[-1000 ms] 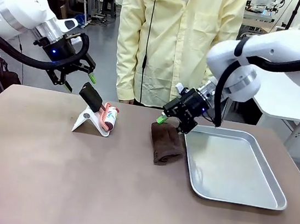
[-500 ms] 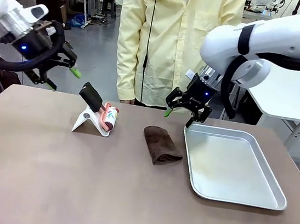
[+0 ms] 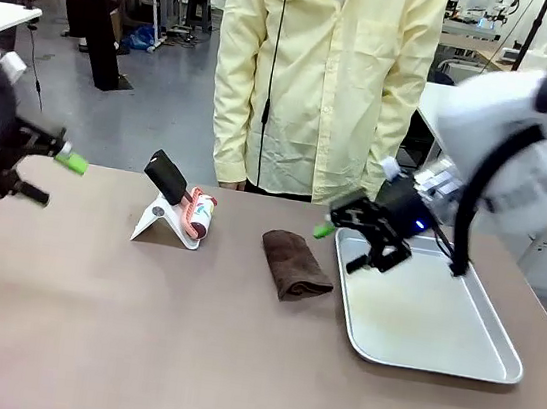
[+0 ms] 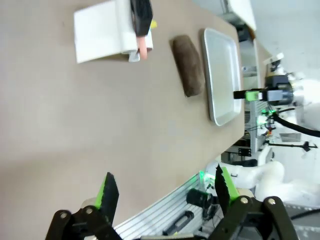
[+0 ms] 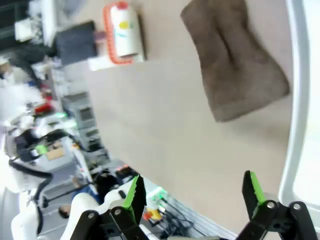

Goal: Clean the surface of the table.
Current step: Return the Lint Roller and towel to their original positions.

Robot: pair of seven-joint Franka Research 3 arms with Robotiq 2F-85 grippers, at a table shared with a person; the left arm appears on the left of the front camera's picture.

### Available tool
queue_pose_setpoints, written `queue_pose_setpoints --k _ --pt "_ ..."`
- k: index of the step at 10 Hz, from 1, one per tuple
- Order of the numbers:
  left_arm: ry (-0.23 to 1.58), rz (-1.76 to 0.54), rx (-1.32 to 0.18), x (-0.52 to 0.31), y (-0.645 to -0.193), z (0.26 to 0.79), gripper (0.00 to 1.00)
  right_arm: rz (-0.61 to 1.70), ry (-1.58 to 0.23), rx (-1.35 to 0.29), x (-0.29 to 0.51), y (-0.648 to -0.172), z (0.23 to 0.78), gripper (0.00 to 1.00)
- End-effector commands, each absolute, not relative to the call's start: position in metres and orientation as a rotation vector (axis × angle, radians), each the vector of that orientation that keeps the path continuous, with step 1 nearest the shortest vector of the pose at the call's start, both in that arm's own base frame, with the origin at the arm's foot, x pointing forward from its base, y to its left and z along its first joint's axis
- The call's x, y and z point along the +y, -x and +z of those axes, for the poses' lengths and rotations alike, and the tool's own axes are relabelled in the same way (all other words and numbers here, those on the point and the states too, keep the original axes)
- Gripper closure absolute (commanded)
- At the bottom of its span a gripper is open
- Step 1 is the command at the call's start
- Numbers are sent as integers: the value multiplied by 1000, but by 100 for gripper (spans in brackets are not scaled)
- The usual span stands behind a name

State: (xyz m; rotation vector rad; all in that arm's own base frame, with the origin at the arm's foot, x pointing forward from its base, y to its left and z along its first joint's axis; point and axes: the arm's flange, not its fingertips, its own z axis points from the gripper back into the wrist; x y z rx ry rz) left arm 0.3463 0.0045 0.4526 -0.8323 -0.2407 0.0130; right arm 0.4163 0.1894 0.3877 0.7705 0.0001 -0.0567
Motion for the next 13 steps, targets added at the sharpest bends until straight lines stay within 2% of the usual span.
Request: queue_pose_setpoints --k 1,4,7,9,10,11,13 --pt "863 -10 -304 2 -318 434 0 -35 -969 -61 128 -371 376 0" --pt "860 2 -464 -2 -298 418 0 -75 -1140 -139 44 -339 364 0" --pt "965 13 -454 58 -294 388 0 -50 -1402 -200 -30 -312 335 0" --pt "1117 -137 -501 98 -300 382 0 66 -1565 -256 -55 -299 319 0" --pt "1170 -115 -545 115 -314 378 0 95 -1594 -300 -59 -296 314 0" --pt "1014 -43 -475 102 -334 410 0 -40 -1491 -256 -64 -342 342 0" --pt "1014 -43 -475 102 -334 410 0 -40 -1491 -256 -64 -342 342 0"
